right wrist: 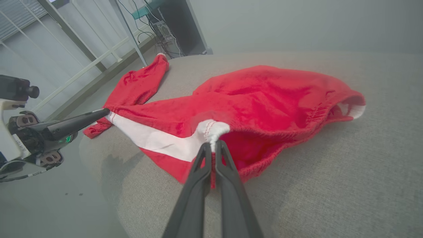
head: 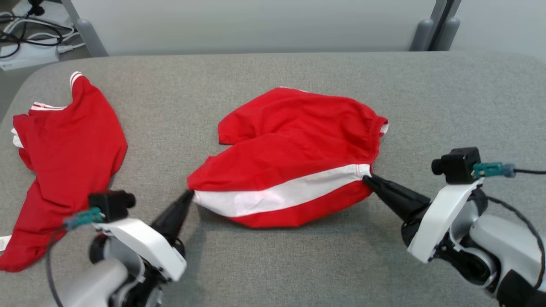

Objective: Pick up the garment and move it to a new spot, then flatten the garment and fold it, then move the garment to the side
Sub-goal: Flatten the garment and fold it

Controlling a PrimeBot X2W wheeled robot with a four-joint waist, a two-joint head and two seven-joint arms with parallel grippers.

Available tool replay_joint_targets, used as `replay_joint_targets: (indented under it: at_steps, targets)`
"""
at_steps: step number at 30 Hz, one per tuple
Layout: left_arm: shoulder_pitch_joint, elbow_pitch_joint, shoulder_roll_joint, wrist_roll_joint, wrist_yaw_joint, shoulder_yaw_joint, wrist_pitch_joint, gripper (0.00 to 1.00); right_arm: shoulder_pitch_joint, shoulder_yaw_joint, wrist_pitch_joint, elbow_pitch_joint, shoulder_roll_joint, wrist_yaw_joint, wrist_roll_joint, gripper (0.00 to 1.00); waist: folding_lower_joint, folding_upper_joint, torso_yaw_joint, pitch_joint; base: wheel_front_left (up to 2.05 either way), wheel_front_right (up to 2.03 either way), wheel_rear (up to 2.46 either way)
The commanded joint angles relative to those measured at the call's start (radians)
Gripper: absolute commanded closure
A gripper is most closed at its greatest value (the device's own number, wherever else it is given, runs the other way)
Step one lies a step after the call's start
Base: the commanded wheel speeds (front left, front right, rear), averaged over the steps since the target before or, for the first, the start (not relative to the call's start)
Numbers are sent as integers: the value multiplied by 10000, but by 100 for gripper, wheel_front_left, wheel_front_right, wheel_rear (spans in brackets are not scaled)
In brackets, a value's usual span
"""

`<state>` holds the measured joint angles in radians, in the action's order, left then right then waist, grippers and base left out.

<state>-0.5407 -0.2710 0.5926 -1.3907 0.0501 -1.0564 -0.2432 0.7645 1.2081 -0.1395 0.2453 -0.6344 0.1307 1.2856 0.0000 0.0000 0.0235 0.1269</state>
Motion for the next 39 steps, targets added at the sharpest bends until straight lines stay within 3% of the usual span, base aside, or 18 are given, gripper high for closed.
replay_joint_targets:
  at_steps: [1, 8, 15, 20, 26, 30, 34, 36, 37, 38, 39]
  targets:
    - [-2, 221, 102, 90, 105, 502, -145, 100, -447, -158, -298, -78, 8, 0, -45, 100, 0, 0, -2, -139, 0, 0, 0]
    - [781, 483, -378, 481, 213, 541, -177, 100, -1116, -263, -614, -43, 402, 0, -195, 100, 0, 0, -103, -703, 0, 0, 0]
    - [1085, 1524, 174, 611, 399, 288, 185, 100, -1679, -479, -502, -361, 268, 0, -124, 100, 0, 0, -125, -1147, 0, 0, 0]
    - [820, 2512, 1132, 642, 376, -153, 1584, 100, -1745, -490, 574, -737, -154, 0, 65, 100, 0, 0, -94, -757, 0, 0, 0]
    - [44, 2692, 1695, 139, -214, -644, 3870, 100, -1143, -406, 2593, -465, -218, 0, 236, 100, 0, 0, -102, 521, 0, 0, 0]
    - [-1280, 1679, 1406, -123, -540, -209, 4621, 100, -27, -969, 3289, 506, 301, 0, 398, 100, 0, 0, -86, 1661, 0, 0, 0]
    - [-3611, -97, 751, 168, -754, 561, 4879, 100, 2210, -2066, 3238, 2456, 1101, 0, 53, 100, 0, 0, -48, 2832, 0, 0, 0]
    - [-4334, -646, 539, 383, -759, 834, 4652, 100, 2985, -2262, 3068, 3116, 1242, 0, -383, 100, 0, 0, -32, 3085, 0, 0, 0]
    - [-5852, -1696, 165, 1149, -895, 1314, 3739, 100, 4458, -3058, 2092, 4562, 1726, 0, -944, 100, 0, 0, 16, 3452, 0, 0, 0]
    - [-5852, -1696, 165, 1149, -895, 1314, 3739, 100, 4458, -3058, 2092, 4562, 1726, 0, -944, 100, 0, 0, 16, 3452, 0, 0, 0]
    - [-6516, -2185, -64, 1468, -1025, 1574, 3090, 100, 5138, -3329, 1496, 5163, 1972, 0, -1311, 100, 0, 0, 38, 3517, 0, 0, 0]
